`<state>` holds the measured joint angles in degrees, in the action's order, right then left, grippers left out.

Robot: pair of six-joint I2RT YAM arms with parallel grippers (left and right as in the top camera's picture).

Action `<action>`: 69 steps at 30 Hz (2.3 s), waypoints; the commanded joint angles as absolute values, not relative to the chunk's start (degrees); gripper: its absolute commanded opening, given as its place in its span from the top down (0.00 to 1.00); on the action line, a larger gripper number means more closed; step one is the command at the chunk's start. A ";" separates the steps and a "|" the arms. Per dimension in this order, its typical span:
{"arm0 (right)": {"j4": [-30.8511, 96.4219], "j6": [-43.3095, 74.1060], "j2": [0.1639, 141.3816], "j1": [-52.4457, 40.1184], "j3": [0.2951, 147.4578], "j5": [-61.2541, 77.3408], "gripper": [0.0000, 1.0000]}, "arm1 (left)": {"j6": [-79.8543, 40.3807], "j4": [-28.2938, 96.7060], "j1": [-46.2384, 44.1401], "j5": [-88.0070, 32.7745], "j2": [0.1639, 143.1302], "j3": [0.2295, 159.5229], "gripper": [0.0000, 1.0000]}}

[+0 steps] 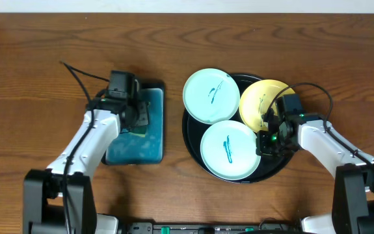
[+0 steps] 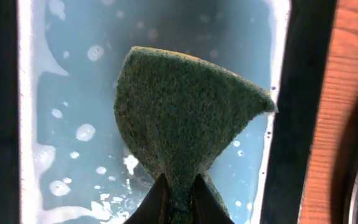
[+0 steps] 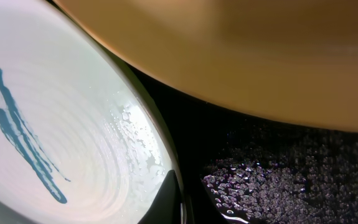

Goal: Clean dirty plates on tray and stack at the side
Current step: 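Lift the sponge out of the basin with the left gripper, then move the sponge over to the front pale blue plate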

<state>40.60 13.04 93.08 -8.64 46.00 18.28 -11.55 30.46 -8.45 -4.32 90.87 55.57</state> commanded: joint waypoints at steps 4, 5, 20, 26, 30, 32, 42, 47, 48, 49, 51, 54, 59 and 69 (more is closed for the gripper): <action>40.27 13.26 93.58 -9.47 45.32 16.97 0.99 | -15.79 30.13 -12.47 -1.45 94.43 54.98 0.92; 40.27 13.26 93.58 -9.47 45.32 16.97 0.99 | -15.79 29.85 -13.28 -1.45 94.72 54.98 0.92; 40.27 13.28 93.58 -9.47 45.32 16.97 0.99 | -18.39 25.30 -20.51 -4.67 94.76 54.98 0.93; 40.29 13.26 93.58 -9.47 45.32 16.97 0.99 | -19.44 24.03 -21.32 -6.02 94.76 54.98 0.93; 40.29 13.28 93.58 -9.47 45.32 16.97 0.99 | -20.47 23.68 -21.32 -7.11 94.76 54.98 0.92; 40.27 13.26 93.58 -9.47 45.32 16.97 0.99 | -21.78 23.68 -21.30 -7.09 94.76 54.98 0.93; 40.29 13.26 93.58 -9.47 45.32 16.97 0.99 | -28.03 24.32 -21.37 -8.38 94.76 54.98 0.92; 40.29 13.26 93.58 -9.47 45.32 16.99 0.99 | -28.42 24.62 -21.37 -8.40 94.76 54.98 0.92; 40.29 13.26 93.58 -9.47 45.32 16.99 0.99 | -28.42 24.71 -21.37 -8.40 94.76 54.98 0.92; 40.29 13.26 93.58 -9.47 45.32 16.97 0.99 | -28.42 24.73 -21.37 -8.40 94.76 54.98 0.92; 40.29 13.28 93.58 -9.47 45.32 16.97 0.99 | -28.42 24.73 -21.37 -8.40 94.76 54.98 0.93; 40.38 13.26 93.58 -9.47 45.32 16.99 0.99 | -28.10 24.77 -21.34 -8.36 94.72 54.98 0.92; 40.51 13.26 93.58 -9.47 45.32 16.97 0.99 | -25.43 28.64 -21.23 -6.13 93.47 56.86 0.93; 40.05 13.30 93.58 -9.47 45.32 17.02 0.99 | -19.55 41.17 -21.43 -4.67 91.48 67.55 0.93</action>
<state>40.56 13.04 93.08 -8.64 46.00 18.28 -22.15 39.90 -21.12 -4.89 93.43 63.81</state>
